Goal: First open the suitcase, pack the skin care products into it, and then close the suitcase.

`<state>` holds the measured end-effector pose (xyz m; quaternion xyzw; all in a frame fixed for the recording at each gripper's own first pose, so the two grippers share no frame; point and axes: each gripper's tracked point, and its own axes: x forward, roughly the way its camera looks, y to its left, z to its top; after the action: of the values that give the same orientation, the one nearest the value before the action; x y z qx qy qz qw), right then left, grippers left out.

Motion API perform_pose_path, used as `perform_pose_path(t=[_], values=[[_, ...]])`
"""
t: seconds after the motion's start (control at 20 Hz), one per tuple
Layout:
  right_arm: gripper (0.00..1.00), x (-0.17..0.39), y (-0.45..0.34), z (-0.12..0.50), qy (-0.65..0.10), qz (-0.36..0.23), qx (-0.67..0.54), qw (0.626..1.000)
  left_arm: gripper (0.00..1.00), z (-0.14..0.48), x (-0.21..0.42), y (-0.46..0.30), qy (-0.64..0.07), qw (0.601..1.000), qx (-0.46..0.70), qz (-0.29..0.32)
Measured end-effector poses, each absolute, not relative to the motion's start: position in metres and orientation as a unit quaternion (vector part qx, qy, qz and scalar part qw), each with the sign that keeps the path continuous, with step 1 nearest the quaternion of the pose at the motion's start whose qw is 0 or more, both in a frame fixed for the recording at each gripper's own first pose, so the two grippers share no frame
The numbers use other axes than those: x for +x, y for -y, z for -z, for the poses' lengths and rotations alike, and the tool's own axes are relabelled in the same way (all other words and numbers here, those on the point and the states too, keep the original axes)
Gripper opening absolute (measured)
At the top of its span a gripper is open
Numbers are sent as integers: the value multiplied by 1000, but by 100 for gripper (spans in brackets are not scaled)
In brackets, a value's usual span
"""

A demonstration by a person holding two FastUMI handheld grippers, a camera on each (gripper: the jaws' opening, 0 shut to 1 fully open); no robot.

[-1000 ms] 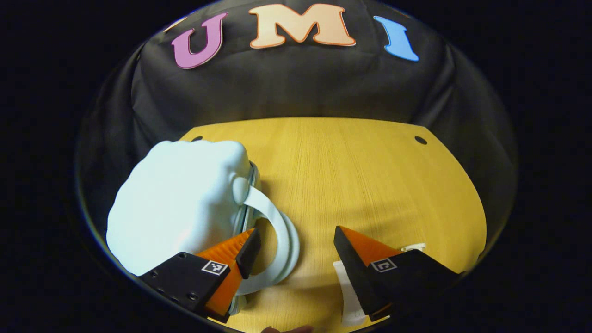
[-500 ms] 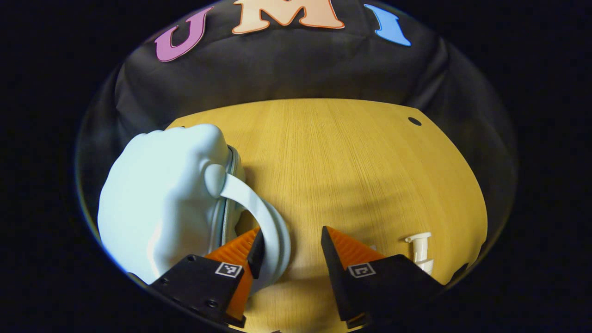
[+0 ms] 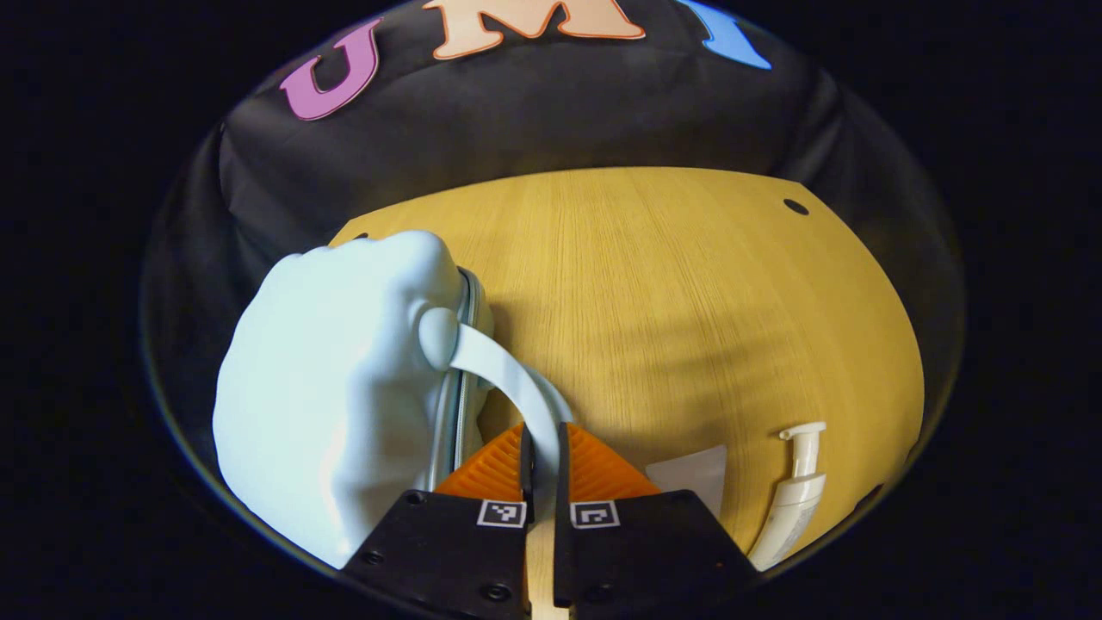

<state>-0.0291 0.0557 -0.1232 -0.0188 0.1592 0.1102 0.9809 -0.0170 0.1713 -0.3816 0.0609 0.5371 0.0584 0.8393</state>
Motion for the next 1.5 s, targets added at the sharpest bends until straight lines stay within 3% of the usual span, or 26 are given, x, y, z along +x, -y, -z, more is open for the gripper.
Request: perform_pose_path(t=[0.3,0.7,0.95,1.5], values=[[98,-20,-71,132,-161,-91,-24,983,0,328,-10,-172,-498,866,30,-21],[99,-12,-145,137,-154,-117,-23,981,0,237,2,-214,-436,900,16,2],[99,-8,-177,148,-161,-124,-13,979,0,192,2,-255,-404,915,-20,-8],[97,-2,-256,178,-174,-127,-5,976,0,125,-3,-408,-361,928,66,-59]])
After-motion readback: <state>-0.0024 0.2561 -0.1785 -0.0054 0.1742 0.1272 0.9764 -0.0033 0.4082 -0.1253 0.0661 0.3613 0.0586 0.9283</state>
